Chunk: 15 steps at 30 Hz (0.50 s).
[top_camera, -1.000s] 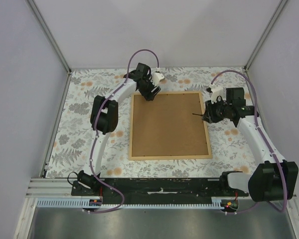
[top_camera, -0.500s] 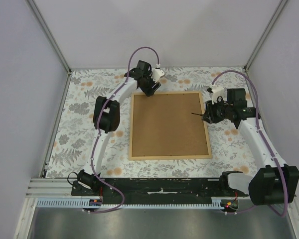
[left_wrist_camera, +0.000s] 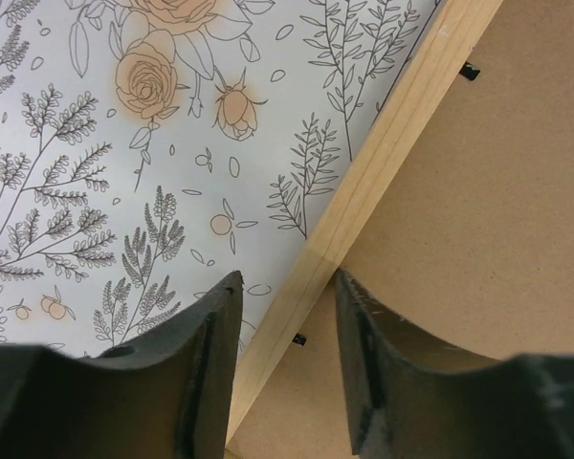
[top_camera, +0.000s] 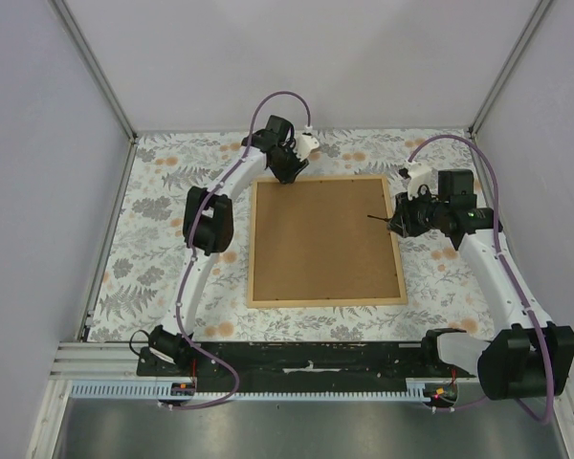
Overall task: Take the photo out of the frame
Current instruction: Adjust the photo frame at the center of the board.
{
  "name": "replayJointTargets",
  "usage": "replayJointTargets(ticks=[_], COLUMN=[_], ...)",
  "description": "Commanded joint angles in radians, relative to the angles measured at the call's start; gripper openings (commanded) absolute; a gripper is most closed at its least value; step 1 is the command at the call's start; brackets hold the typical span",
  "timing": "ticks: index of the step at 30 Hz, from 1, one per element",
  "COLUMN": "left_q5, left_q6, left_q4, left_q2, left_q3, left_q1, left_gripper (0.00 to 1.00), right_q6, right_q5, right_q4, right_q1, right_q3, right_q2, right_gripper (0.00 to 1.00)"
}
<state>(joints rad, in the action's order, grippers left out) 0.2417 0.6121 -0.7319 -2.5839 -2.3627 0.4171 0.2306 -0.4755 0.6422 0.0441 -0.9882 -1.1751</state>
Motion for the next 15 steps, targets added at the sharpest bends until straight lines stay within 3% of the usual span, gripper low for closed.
replayJointTargets(ticks=[1,5,12,15], left_q5=[-0.071,-0.125,-0.077,-0.099], left_q6=[0.031,-0.031,-0.185,-0.27], left_q4=[-0.233,-0.284,-0.311,-0.325], left_q2=[-0.122,-0.151,-0.137,-0.134], left_q3=[-0.032,-0.032,-0.052,-0.05], left_q1=[-0.023,-0.057,-0.136,-0.169], left_gripper=[0.46,0.35,0.26,0.02], right_q6=[-0.011,-0.019,-0.02,-0.022], right_q5=[-0.023,-0.032,-0.037,-0.043], right_q4=[-0.035,-0.033,-0.015,-0.003], right_q1=[0.004,0.005,0.005,0.005], right_q3=[0.002,-0.001,-0.018,-0.029], right_q2=[0.038,0.048,0.049,0.063], right_gripper=[0.0,0.0,0.0,0.0])
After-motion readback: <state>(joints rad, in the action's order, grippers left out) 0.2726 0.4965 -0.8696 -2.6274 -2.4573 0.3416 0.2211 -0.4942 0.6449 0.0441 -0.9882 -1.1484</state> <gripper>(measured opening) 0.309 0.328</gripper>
